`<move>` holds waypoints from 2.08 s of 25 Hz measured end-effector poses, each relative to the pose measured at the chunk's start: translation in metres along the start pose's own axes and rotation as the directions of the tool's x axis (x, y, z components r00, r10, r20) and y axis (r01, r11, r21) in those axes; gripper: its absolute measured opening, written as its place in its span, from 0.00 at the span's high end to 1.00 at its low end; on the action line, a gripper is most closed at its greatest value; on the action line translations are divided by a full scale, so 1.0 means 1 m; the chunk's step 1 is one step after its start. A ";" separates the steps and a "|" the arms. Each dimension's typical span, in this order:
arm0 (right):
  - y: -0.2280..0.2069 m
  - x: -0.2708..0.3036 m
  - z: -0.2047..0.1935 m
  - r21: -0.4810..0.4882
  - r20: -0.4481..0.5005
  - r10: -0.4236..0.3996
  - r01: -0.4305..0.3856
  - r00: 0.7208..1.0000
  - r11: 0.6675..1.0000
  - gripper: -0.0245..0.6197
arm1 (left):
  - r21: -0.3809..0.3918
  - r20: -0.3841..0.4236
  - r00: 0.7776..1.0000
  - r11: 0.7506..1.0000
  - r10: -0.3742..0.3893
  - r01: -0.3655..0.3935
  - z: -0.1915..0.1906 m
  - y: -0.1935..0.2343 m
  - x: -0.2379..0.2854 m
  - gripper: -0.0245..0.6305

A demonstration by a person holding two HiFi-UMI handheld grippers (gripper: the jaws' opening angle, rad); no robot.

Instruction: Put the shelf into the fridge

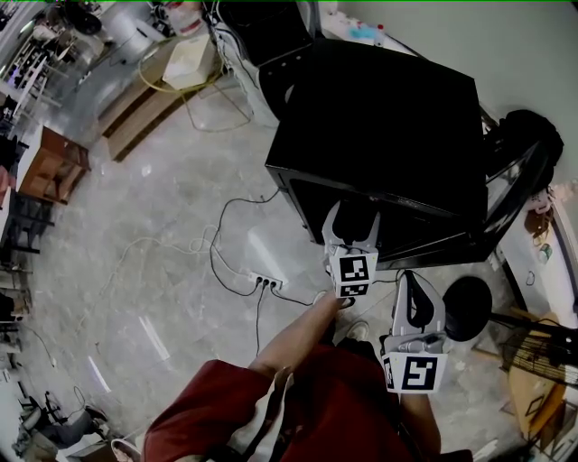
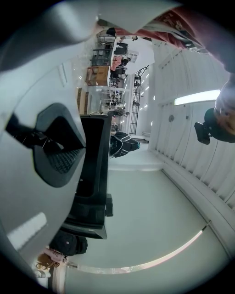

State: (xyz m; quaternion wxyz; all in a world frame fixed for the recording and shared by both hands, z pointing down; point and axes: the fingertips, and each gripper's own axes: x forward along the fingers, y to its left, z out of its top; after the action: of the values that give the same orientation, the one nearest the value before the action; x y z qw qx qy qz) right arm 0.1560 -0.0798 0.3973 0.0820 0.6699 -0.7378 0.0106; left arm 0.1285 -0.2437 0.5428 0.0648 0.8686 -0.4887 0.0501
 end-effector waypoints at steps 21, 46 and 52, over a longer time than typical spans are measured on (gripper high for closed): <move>-0.013 0.022 0.001 -0.010 -0.006 -0.082 0.082 0.997 0.997 0.96 | 0.006 -0.003 0.999 0.999 -0.045 0.045 0.005 0.007 0.033 0.44; -0.024 0.030 -0.008 -0.019 -0.028 -0.142 0.141 0.990 0.990 0.96 | 0.064 0.013 0.996 0.994 -0.094 0.093 0.006 0.005 0.061 0.44; -0.020 0.028 -0.008 -0.016 -0.027 -0.138 0.137 0.990 0.990 0.96 | 0.092 0.005 0.995 0.991 -0.100 0.099 0.002 0.005 0.050 0.44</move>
State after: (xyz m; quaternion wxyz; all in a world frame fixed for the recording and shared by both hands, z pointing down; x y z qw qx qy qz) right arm 0.1739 -0.1087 0.4075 0.0975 0.7184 -0.6887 0.0090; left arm 0.1502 -0.2889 0.5483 0.0250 0.8942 -0.4421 0.0651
